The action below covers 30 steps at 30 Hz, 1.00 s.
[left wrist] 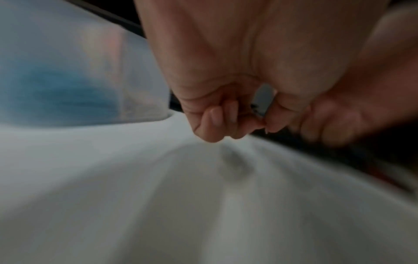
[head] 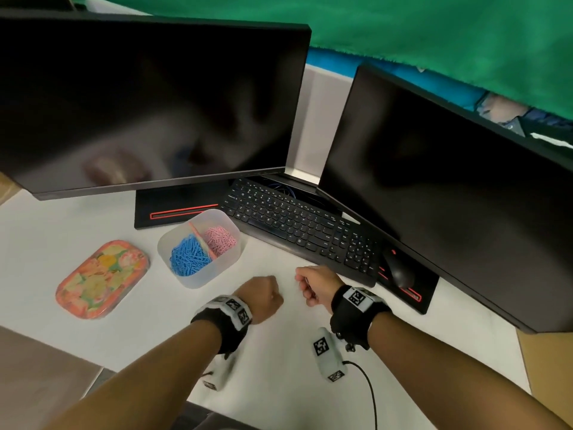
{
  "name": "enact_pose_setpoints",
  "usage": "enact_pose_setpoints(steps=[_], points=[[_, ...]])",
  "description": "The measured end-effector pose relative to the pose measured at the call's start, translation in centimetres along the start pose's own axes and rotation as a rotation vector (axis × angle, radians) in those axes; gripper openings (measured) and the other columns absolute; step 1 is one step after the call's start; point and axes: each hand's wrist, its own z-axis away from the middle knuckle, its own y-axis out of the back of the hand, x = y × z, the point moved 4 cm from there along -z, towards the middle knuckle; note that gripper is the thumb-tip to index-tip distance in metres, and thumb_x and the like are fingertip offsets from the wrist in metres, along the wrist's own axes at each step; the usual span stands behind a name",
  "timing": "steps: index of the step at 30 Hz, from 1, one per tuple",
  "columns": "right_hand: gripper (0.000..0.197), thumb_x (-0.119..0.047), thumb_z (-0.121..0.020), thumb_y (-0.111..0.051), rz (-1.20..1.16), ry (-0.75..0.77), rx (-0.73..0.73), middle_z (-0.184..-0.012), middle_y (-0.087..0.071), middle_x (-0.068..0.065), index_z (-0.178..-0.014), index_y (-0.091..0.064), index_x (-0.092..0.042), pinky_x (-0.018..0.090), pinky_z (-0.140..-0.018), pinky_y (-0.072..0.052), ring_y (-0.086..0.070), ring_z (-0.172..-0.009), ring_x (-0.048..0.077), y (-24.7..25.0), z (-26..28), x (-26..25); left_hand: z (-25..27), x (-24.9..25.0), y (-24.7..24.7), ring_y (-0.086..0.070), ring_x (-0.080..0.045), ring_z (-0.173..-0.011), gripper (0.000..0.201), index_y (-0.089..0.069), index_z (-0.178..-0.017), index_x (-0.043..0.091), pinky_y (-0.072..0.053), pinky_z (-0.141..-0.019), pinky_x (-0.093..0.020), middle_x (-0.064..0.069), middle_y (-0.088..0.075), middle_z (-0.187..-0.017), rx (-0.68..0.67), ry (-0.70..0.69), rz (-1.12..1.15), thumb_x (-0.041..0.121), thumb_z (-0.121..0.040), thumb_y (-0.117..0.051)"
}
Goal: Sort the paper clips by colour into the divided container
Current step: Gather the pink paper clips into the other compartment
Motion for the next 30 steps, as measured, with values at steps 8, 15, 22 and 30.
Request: enact_pose_setpoints(steps=[8,15,22,30], points=[[0.012,-0.006,-0.089,-0.052,0.210,0.183,-0.133,-0.061,-0.052,0.007,-0.081,-0.061,-0.003,0.026,-0.046,-0.038,-0.046,-0.050,0.018,-7.9,0.0,-10.2,2.0,-3.1,11.8,-0.057,-0.020,-0.062,0.020,-0.056,-0.061,0.015,-0.051,-0.068,-0.031,-0.002,-0.061,-0.064,0.474,0.282,0.510,0.019,-0.079,-0.064],[0.024,-0.010,-0.084,-0.048,0.476,0.274,-0.102,-0.069,-0.065,0.014,-0.094,-0.065,0.005,0.029,-0.059,-0.055,-0.066,-0.068,0.031,-12.6,-0.4,-15.1,0.8,-5.4,15.2,-0.060,-0.023,-0.081,0.019,-0.069,-0.094,0.010,-0.048,-0.069,-0.030,-0.009,-0.068,-0.095,0.399,0.486,0.248,0.026,-0.084,-0.067],[0.017,-0.009,-0.084,-0.049,0.679,0.364,-0.056,-0.087,-0.060,0.014,-0.089,-0.062,-0.001,0.027,-0.069,-0.039,-0.055,-0.085,0.026,-13.9,-1.5,-15.5,1.4,-7.5,15.7,-0.060,-0.021,-0.092,0.020,-0.066,-0.098,0.017,-0.046,-0.076,-0.027,-0.006,-0.066,-0.104,0.479,0.412,0.421,0.010,-0.079,-0.064],[0.028,-0.008,-0.088,-0.046,0.570,0.499,-0.066,-0.088,-0.064,0.019,-0.097,-0.068,0.006,0.045,-0.091,-0.049,-0.055,-0.083,0.024,-11.8,-2.1,-14.4,6.6,-15.6,16.8,-0.066,-0.022,-0.096,0.020,-0.066,-0.099,0.023,-0.050,-0.089,-0.031,-0.004,-0.069,-0.105,0.729,0.461,0.530,0.010,-0.085,-0.060]])
